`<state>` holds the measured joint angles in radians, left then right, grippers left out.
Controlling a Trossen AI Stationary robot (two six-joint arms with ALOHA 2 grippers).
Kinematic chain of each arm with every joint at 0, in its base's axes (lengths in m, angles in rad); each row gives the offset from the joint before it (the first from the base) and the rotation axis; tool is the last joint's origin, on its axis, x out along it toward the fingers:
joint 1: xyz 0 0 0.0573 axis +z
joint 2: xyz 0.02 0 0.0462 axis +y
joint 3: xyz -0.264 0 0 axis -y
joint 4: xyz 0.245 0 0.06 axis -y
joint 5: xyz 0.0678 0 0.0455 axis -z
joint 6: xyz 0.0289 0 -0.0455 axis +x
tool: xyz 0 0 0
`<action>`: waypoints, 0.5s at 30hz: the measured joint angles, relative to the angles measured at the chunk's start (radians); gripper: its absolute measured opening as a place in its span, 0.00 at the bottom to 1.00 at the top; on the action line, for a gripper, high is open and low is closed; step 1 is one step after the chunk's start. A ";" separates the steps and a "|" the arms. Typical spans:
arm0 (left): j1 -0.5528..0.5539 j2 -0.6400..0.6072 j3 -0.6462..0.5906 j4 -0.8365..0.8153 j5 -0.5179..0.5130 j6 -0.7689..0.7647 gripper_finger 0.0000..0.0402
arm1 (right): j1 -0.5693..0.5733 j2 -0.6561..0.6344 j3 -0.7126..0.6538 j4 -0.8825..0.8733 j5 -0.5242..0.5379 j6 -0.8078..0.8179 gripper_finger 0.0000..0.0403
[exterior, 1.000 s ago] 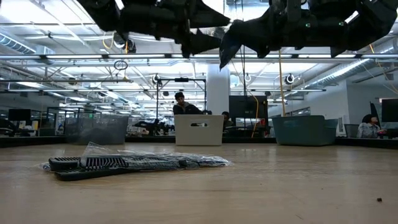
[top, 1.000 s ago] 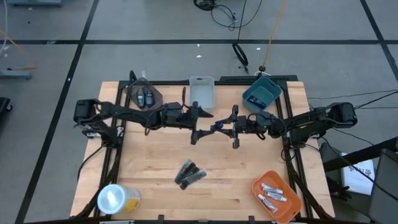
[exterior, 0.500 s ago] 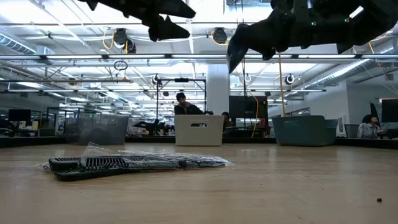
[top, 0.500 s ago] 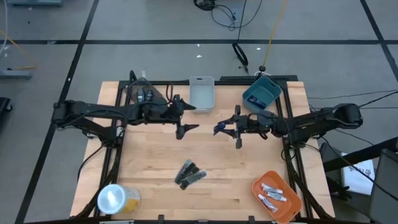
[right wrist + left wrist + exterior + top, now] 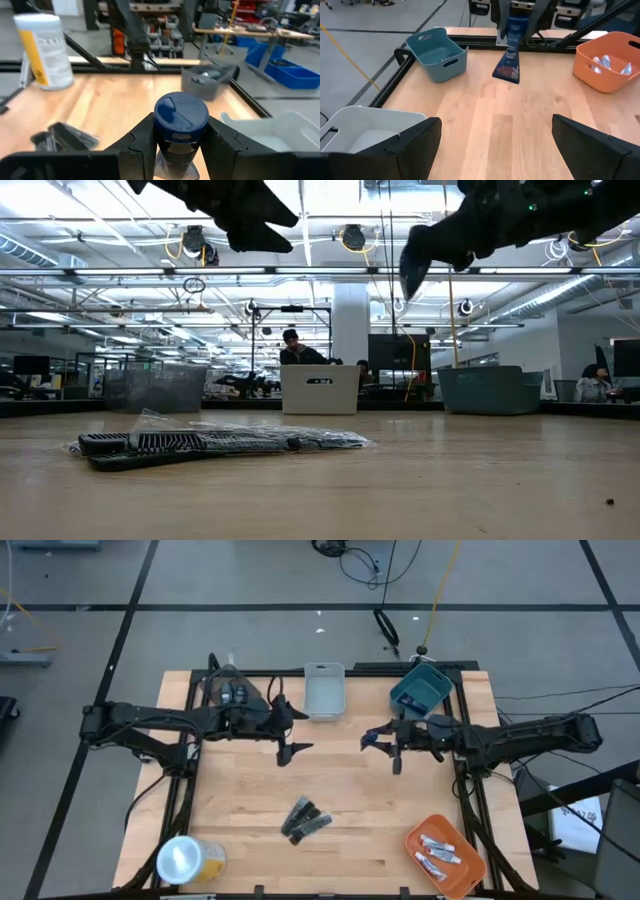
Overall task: Pick & Place Travel size toiletries
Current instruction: Put the right blue shaving cream into the blue bin
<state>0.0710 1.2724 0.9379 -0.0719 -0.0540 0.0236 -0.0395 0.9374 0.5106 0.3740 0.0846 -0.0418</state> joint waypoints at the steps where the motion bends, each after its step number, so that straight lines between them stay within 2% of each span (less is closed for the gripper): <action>1: -0.003 0.000 0.000 -0.002 0.000 0.001 0.93 | 0.000 -0.017 0.000 -0.033 0.011 0.002 0.28; 7: -0.034 -0.021 -0.015 -0.008 0.000 0.020 0.92 | 0.000 -0.120 0.000 -0.168 0.050 0.003 0.28; 15: -0.041 -0.238 -0.167 -0.001 -0.045 0.000 0.92 | 0.000 -0.243 -0.030 -0.231 0.051 0.025 0.28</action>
<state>0.0299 1.0345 0.7705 -0.0730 -0.0985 0.0235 -0.0395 0.6939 0.4803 0.1425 0.1354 -0.0168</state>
